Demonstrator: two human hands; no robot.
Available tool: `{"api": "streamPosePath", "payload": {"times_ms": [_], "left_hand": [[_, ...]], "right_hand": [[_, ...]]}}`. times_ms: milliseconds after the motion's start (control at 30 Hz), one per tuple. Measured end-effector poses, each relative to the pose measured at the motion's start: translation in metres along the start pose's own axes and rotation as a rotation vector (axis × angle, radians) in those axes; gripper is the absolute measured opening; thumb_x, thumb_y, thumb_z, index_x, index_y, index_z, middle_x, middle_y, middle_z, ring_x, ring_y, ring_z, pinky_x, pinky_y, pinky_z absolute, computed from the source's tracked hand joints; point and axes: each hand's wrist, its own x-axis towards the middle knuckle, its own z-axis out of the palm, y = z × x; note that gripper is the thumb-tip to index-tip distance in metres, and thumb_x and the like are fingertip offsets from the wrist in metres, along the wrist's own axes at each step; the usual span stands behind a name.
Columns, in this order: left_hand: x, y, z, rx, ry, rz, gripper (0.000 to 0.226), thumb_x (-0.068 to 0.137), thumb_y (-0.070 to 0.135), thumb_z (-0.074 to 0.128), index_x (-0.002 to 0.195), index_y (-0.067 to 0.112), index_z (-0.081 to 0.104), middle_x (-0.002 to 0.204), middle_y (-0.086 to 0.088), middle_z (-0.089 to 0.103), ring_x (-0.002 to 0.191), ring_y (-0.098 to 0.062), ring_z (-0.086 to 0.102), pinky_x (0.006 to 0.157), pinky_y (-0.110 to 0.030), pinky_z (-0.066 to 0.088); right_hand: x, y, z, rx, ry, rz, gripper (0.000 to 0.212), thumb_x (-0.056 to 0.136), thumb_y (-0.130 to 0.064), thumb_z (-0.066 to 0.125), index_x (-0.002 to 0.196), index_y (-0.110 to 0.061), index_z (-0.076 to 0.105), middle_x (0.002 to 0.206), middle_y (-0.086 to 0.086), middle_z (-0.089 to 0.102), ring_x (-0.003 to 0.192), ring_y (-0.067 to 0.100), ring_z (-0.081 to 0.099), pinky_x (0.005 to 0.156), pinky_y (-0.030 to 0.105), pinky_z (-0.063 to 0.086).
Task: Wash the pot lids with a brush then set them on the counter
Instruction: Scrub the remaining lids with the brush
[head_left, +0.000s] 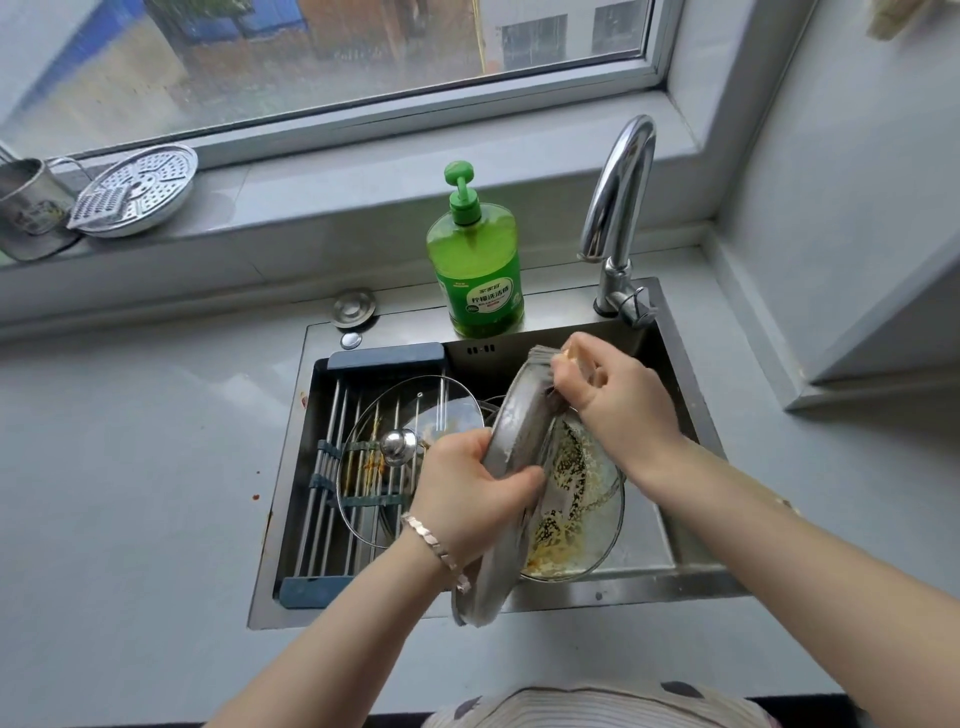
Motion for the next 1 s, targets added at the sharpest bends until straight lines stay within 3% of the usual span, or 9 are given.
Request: {"api": "streamPosePath", "payload": {"times_ms": [133,267,367,467,600,700,767,867,1000], "left_hand": [[0.004,-0.003,-0.004,-0.132,0.034,-0.029,0.027,0.074,0.015,0.075,0.055,0.018,0.056,0.043,0.012,0.055,0.041,0.002,0.048,0.044,-0.012,0.039],[0.003,-0.003,-0.003,-0.191,0.066,-0.040,0.072,0.073,0.073,0.049,0.057,0.003,0.053,0.051,-0.004,0.050,0.046,-0.014,0.046,0.046,-0.026,0.037],[0.014,0.004,-0.003,-0.257,0.229,-0.194,0.062,0.091,0.054,0.031,0.048,0.011,0.039,0.041,0.004,0.038,0.032,-0.003,0.034,0.039,-0.021,0.030],[0.028,0.003,-0.010,-0.426,0.270,-0.371,0.051,0.098,0.041,0.034,0.070,0.003,0.053,0.060,-0.007,0.053,0.051,-0.013,0.051,0.050,-0.023,0.041],[0.029,0.003,-0.008,-0.554,0.209,-0.416,0.047,0.093,0.045,0.040,0.074,0.006,0.057,0.068,-0.011,0.058,0.069,-0.029,0.055,0.067,-0.042,0.046],[0.029,0.006,-0.007,-0.517,0.209,-0.418,0.051,0.069,0.058,0.046,0.075,0.008,0.060,0.083,-0.017,0.060,0.084,-0.039,0.059,0.082,-0.054,0.047],[0.033,0.001,-0.014,-0.590,0.229,-0.468,0.043,0.067,0.057,0.050,0.066,0.016,0.063,0.075,-0.010,0.061,0.078,-0.033,0.057,0.077,-0.044,0.046],[0.029,0.000,-0.021,-0.728,0.100,-0.492,0.058,0.071,0.058,0.054,0.086,0.003,0.066,0.079,-0.016,0.060,0.075,-0.030,0.055,0.076,-0.045,0.045],[0.026,0.011,-0.011,-0.587,0.125,-0.425,0.046,0.094,0.042,0.043,0.067,0.009,0.058,0.065,-0.008,0.056,0.060,-0.021,0.051,0.061,-0.032,0.042]], "right_hand": [[-0.037,-0.029,0.009,0.079,-0.068,-0.210,0.039,0.081,-0.062,0.037,0.087,-0.027,0.053,0.058,-0.005,0.051,0.054,0.009,0.048,0.048,0.027,0.037],[0.002,-0.012,0.001,0.127,-0.042,-0.009,0.038,0.085,-0.059,0.041,0.082,-0.023,0.053,0.054,-0.004,0.049,0.050,0.011,0.045,0.051,0.030,0.037],[-0.020,-0.026,0.011,0.068,-0.031,-0.156,0.029,0.085,-0.052,0.046,0.081,-0.025,0.053,0.053,-0.010,0.046,0.048,0.005,0.042,0.049,0.025,0.036],[-0.068,-0.040,0.019,0.029,-0.033,-0.325,0.029,0.079,-0.054,0.050,0.096,-0.031,0.056,0.064,-0.008,0.057,0.051,0.009,0.050,0.046,0.023,0.043],[-0.031,-0.039,0.011,-0.025,-0.053,-0.201,0.038,0.079,-0.061,0.041,0.096,-0.031,0.056,0.066,-0.009,0.054,0.058,0.012,0.052,0.050,0.025,0.039],[-0.003,-0.043,0.006,-0.062,-0.020,-0.204,0.042,0.079,-0.061,0.039,0.098,-0.030,0.060,0.059,-0.013,0.050,0.059,0.013,0.048,0.051,0.023,0.036],[-0.021,-0.046,0.006,-0.091,-0.074,-0.341,0.041,0.077,-0.060,0.040,0.097,-0.031,0.060,0.060,-0.009,0.055,0.057,0.016,0.052,0.048,0.021,0.037],[-0.056,-0.039,0.010,-0.146,-0.172,-0.503,0.036,0.077,-0.055,0.046,0.094,-0.030,0.067,0.060,-0.005,0.058,0.046,0.018,0.053,0.041,0.021,0.036],[-0.017,-0.042,0.004,-0.141,0.017,-0.363,0.047,0.078,-0.059,0.040,0.101,-0.028,0.066,0.063,-0.002,0.060,0.053,0.021,0.056,0.046,0.023,0.036]]}}
